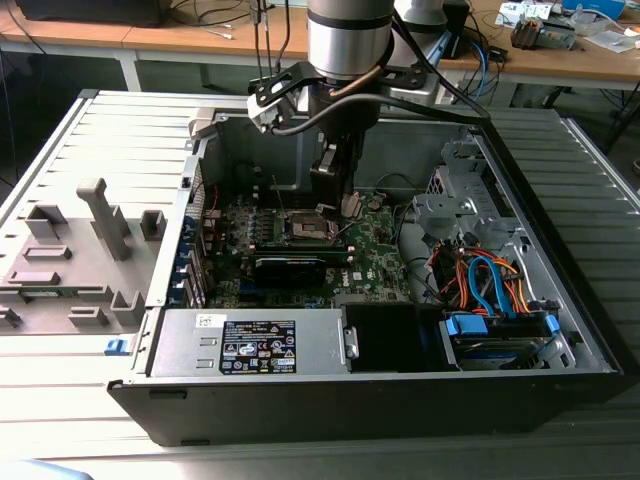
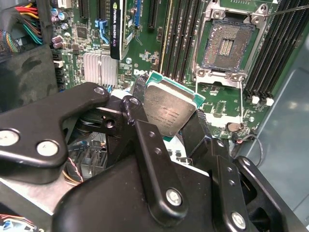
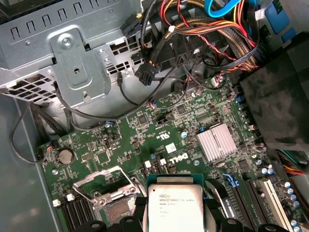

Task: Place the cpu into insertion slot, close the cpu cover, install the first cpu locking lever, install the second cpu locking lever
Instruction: 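Place the cpu into insertion slot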

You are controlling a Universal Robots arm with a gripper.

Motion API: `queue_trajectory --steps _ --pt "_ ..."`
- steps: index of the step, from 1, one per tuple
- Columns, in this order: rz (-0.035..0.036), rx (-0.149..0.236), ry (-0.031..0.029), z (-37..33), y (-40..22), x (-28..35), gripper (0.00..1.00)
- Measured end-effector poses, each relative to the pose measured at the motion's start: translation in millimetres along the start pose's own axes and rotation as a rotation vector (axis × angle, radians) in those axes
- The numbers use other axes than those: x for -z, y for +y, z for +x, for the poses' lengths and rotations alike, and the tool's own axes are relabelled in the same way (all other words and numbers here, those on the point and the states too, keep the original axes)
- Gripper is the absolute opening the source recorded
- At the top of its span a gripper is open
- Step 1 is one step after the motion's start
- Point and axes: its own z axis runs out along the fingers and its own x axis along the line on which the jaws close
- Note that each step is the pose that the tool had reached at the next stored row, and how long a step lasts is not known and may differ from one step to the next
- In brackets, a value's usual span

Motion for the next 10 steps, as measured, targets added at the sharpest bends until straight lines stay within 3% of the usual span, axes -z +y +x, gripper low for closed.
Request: queue_trajectory --steps 10 --pt "0.0003 -0.008 -0.0006 0.0 0.0 -0.4 0.55"
